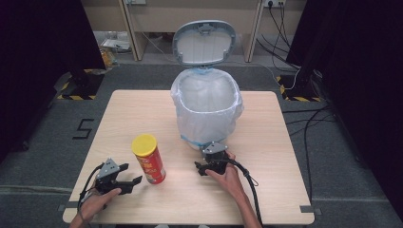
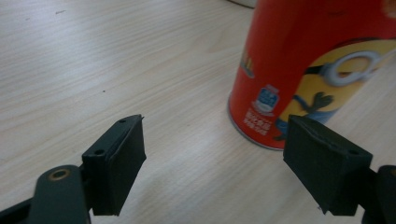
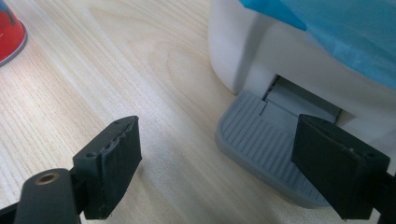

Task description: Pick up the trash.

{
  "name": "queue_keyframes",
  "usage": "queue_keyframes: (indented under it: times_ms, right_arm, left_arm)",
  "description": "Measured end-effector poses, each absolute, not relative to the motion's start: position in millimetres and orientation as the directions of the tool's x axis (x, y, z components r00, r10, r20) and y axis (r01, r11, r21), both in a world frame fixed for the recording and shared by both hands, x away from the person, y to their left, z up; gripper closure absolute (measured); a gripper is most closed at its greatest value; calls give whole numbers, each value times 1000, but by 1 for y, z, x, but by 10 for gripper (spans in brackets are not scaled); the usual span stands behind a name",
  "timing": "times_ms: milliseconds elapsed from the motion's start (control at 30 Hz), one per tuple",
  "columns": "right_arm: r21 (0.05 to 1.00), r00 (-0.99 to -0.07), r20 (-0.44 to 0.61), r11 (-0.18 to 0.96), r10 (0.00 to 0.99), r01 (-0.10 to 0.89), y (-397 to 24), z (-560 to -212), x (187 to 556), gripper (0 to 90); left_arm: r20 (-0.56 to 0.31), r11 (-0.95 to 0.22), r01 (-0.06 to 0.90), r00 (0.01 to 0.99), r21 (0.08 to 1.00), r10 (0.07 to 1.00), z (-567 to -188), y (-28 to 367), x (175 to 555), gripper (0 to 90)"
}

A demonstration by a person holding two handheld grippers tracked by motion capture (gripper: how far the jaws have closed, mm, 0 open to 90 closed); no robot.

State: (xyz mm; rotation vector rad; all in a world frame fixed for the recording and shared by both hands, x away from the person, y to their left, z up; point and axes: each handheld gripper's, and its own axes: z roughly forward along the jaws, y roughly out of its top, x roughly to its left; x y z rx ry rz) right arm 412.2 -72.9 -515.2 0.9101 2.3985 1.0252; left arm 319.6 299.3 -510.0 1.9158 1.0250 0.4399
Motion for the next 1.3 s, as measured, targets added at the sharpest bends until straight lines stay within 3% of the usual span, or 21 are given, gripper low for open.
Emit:
queue_keyframes:
  times_ms: [433, 1300]
  right_arm:
    - [744, -722, -85, 526, 686, 412, -73, -515, 412, 160]
    - [742, -729, -87, 532, 679, 407, -74, -515, 413, 160]
  left_arm:
    - [-88, -257, 429, 635, 866, 767, -501, 281, 305, 184]
    - [-78, -201, 345, 648, 917, 758, -483, 251, 313, 157]
